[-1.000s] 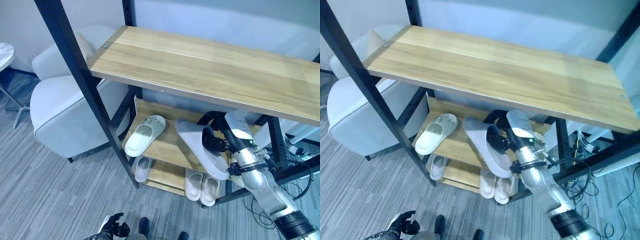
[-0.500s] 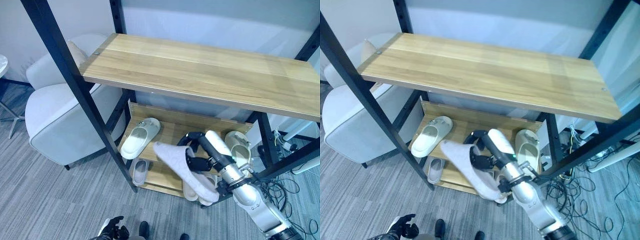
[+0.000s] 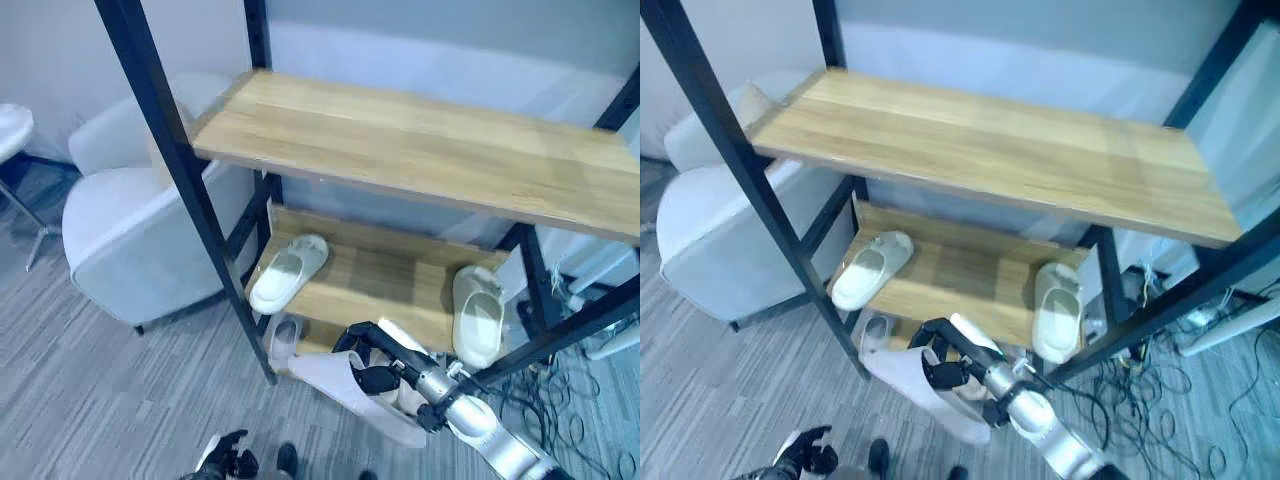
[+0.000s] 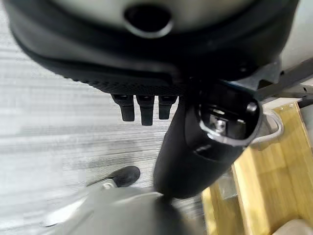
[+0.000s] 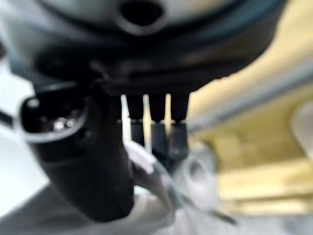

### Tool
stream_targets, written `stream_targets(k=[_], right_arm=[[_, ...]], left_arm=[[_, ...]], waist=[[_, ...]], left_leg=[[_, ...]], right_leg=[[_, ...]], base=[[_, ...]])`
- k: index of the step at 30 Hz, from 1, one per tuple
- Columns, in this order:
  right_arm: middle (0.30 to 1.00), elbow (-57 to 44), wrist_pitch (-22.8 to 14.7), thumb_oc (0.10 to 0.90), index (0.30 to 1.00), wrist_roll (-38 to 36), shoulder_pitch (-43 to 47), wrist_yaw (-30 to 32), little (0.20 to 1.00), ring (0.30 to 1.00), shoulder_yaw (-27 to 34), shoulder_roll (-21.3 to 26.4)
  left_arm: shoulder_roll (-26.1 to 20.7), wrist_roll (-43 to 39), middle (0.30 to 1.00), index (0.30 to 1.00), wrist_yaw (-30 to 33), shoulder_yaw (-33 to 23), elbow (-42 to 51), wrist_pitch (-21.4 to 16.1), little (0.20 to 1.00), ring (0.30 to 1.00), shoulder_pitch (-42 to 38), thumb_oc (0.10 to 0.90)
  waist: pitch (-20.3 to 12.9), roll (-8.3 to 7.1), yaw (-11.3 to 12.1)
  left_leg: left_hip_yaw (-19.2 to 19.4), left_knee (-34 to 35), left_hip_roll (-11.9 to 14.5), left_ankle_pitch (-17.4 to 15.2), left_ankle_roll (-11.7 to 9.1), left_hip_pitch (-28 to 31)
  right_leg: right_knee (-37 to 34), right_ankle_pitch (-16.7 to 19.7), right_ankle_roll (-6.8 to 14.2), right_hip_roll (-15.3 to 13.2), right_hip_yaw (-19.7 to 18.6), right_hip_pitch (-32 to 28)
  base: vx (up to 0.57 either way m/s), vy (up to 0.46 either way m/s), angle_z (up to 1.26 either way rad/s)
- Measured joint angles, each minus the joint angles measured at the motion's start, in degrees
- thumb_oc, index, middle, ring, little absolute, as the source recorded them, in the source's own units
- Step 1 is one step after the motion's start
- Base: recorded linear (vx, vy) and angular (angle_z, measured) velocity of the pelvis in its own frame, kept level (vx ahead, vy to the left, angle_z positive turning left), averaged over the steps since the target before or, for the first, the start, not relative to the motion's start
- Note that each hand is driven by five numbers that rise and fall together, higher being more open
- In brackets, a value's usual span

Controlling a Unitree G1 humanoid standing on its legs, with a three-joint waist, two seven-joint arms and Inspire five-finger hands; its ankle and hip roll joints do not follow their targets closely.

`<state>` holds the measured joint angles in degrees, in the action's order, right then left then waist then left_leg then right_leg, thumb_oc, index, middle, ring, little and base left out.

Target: Arrange the slippers neatly on the shoe rack.

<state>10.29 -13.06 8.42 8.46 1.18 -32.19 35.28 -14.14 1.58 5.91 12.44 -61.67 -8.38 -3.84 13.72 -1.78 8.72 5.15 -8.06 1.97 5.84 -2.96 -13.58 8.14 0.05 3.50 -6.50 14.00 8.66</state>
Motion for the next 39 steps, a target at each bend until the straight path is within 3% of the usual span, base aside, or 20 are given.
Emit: stream_targets(k=[1,2,4,6,7,8,9,10,11,13,16,19,25,28,30,32,36,39], right_arm=[[0.3,1.6,0.2,0.4,0.3,0.9,3.2,0.6,0.3,0.3,0.1,0.3],[0.3,3.0,0.4,0.4,0.3,1.6,6.0,1.7,0.3,0.3,0.5,0.6],[0.3,3.3,1.1,0.4,0.3,2.8,11.1,3.2,0.3,0.3,1.8,1.9],[0.3,2.8,1.8,0.4,0.3,4.3,12.9,5.0,0.3,0.3,3.0,1.8],[0.3,1.4,1.9,0.4,0.3,5.1,13.2,6.1,0.3,0.3,3.7,2.2],[0.3,0.5,2.0,0.4,0.3,5.3,13.0,6.7,0.3,0.3,4.0,2.3],[0.3,-1.8,2.1,0.4,0.3,6.3,12.9,8.4,0.3,0.3,4.3,3.0],[0.3,-3.8,2.0,0.4,0.3,7.0,12.8,10.1,0.3,0.3,5.6,3.6],[0.3,-4.0,2.1,0.4,0.3,7.5,12.9,11.3,0.3,0.3,6.2,3.6],[0.3,-4.0,2.4,0.4,0.3,10.4,17.8,14.2,0.3,0.3,6.8,5.0],[0.3,-4.0,3.2,0.4,0.3,13.4,22.5,18.4,0.3,0.3,9.1,5.4],[0.3,-3.5,4.3,0.4,0.3,15.5,28.5,22.4,0.3,0.3,10.4,9.1],[0.3,3.1,6.0,0.4,0.3,16.2,36.8,26.8,0.3,0.3,10.6,15.1],[0.3,6.9,7.2,0.4,0.3,16.4,38.2,27.8,0.3,0.3,10.2,16.4],[0.3,9.9,9.2,0.4,0.3,17.7,38.1,29.0,0.3,0.3,9.9,16.3],[0.3,10.2,9.8,0.4,0.3,18.1,38.9,30.0,0.3,0.3,9.9,16.2],[0.3,14.1,12.7,0.4,0.3,19.4,44.4,33.6,0.3,0.3,8.2,16.4],[0.3,15.5,14.3,0.4,0.3,19.7,46.6,34.6,0.3,0.3,6.7,16.2]], left_arm=[[0.0,-1.4,0.9,0.9,0.0,0.5,-0.1,-0.3,0.9,0.9,-2.5,0.8],[0.3,-2.6,0.9,0.9,0.1,0.6,0.3,-0.6,0.9,0.9,-4.6,0.8],[-0.2,-4.2,0.9,0.9,0.2,0.6,1.7,-0.7,0.9,0.9,-7.5,0.8],[-0.3,-5.6,0.9,0.9,0.5,0.9,2.3,-0.2,0.9,0.9,-7.6,0.8],[-0.2,-6.6,0.9,0.9,0.9,1.2,2.7,0.1,0.9,0.9,-6.9,0.8],[-0.2,-7.1,0.9,0.9,1.0,1.9,2.7,0.3,0.9,0.9,-6.5,0.8],[-0.3,-8.1,0.9,0.9,1.1,3.1,4.5,0.5,0.9,0.9,-3.8,0.8],[-0.9,-9.1,0.9,0.9,1.2,3.7,6.7,0.5,0.9,0.9,-2.8,0.8],[-1.5,-9.9,0.9,0.9,1.3,4.0,7.6,0.6,0.9,0.9,-3.0,0.8],[-3.1,-11.8,0.9,0.9,2.3,5.3,13.7,0.3,0.9,0.9,-2.0,0.8],[-3.6,-14.7,0.9,0.9,2.8,5.6,18.0,0.0,0.9,0.9,-2.1,0.8],[-4.9,-17.5,0.9,0.9,3.6,7.0,22.7,-0.3,0.9,0.9,-3.4,0.8],[-6.9,-20.7,0.9,0.9,4.7,7.8,32.2,-1.5,0.9,0.9,-5.1,0.8],[-7.3,-22.5,0.9,0.9,5.0,9.0,34.0,-1.5,0.9,0.9,-5.0,0.8],[-8.0,-23.0,0.9,0.9,5.2,10.1,36.0,-1.5,0.9,0.9,-5.0,0.8],[-8.7,-23.2,0.9,0.9,5.1,10.1,36.7,-1.5,0.9,0.9,-5.5,0.8],[-13.4,-24.1,0.9,0.9,5.3,10.7,44.3,-3.3,0.9,0.9,-4.1,0.8],[-14.9,-24.9,0.9,0.9,5.7,11.5,46.5,-5.0,0.9,0.9,-2.6,0.8]], waist=[[2.8,1.91,0.8],[4.8,2.56,1.0],[9.3,3.47,1.9],[11.1,2.47,3.1],[11.4,2.08,2.9],[11.4,2.02,3.0],[11.3,2.69,3.0],[11.5,2.17,2.3],[11.3,1.81,1.8],[10.8,2.03,1.9],[10.2,2.17,2.3],[8.4,1.95,2.8],[7.1,2.5,2.9],[7.4,3.15,2.5],[9.2,3.2,2.0],[10.3,3.21,1.5],[17.3,3.48,1.3],[17.7,3.59,1.7]], left_leg=[[-0.9,-3.9,0.3,-0.8,-0.2,-4.2],[-1.6,-7.9,0.9,-1.0,-0.5,-8.7],[-3.5,-12.1,0.9,-2.8,0.0,-15.2],[-2.8,-13.0,1.0,-3.7,-0.1,-19.2],[-3.0,-20.7,0.6,-7.5,1.2,-23.7],[-3.4,-24.2,0.7,-9.1,2.1,-24.7],[-4.2,-26.4,1.1,-11.4,2.4,-25.7],[-3.7,-28.1,0.4,-11.7,2.4,-28.4],[-3.6,-28.9,-0.5,-11.9,2.2,-30.4],[-3.4,-33.0,0.2,-12.1,2.1,-37.7],[-4.2,-37.7,0.1,-12.2,2.1,-46.2],[-3.9,-42.6,0.0,-12.4,2.1,-56.7],[-3.8,-55.3,-0.2,-14.2,3.2,-72.0],[-3.1,-63.4,-1.1,-16.0,4.4,-76.1],[-2.3,-71.1,-1.1,-19.8,4.9,-76.5],[-2.3,-73.5,-1.1,-20.9,4.9,-77.1],[-1.4,-82.8,-0.8,-24.8,5.3,-76.1],[-1.3,-86.4,-0.8,-26.1,4.6,-78.0]], right_leg=[[4.2,-0.8,-0.6,1.0,0.8,3.3],[9.7,-3.1,-0.5,0.5,1.8,8.0],[18.8,-6.5,-3.7,-1.6,2.7,16.1],[21.9,-7.3,-4.4,-2.4,2.4,21.2],[23.3,-7.4,-4.9,-3.4,2.7,23.8],[24.1,-7.4,-5.0,-3.7,2.6,24.8],[29.7,-8.7,-3.4,-3.6,2.1,28.2],[37.2,-12.3,-3.4,-4.6,-0.4,31.9],[38.5,-13.5,-2.3,-5.3,-0.9,32.5],[41.9,-15.9,-4.5,-5.9,-1.2,38.8],[47.0,-16.4,-5.3,-6.2,-1.6,47.5],[52.7,-16.9,-6.0,-7.1,-2.7,58.6],[65.8,-20.0,-6.9,-8.8,-5.0,73.9],[74.3,-23.3,-7.2,-10.4,-7.4,78.3],[82.2,-27.5,-7.8,-11.5,-9.3,78.7],[84.5,-28.6,-7.6,-11.6,-9.8,79.2],[93.9,-32.9,-8.4,-11.6,-12.9,79.0],[98.0,-34.8,-7.8,-11.8,-14.0,81.0]], base=[[-0.32,-0.068,0.46],[-0.16,-0.029,0.33],[-0.14,-0.024,0.34],[-0.03,-0.032,0.2],[0.0,0.0,0.0],[-0.08,-0.003,-0.16],[-0.12,-0.003,-0.05],[-0.12,-0.008,0.23],[-0.16,-0.007,0.5],[-0.1,-0.008,0.22],[-0.07,-0.015,-0.01],[0.0,-0.014,-0.05],[0.07,-0.023,0.02],[0.1,-0.063,0.14],[0.06,-0.043,0.14],[0.06,-0.048,-0.01],[0.1,-0.038,-0.01],[0.13,-0.052,0.08]])
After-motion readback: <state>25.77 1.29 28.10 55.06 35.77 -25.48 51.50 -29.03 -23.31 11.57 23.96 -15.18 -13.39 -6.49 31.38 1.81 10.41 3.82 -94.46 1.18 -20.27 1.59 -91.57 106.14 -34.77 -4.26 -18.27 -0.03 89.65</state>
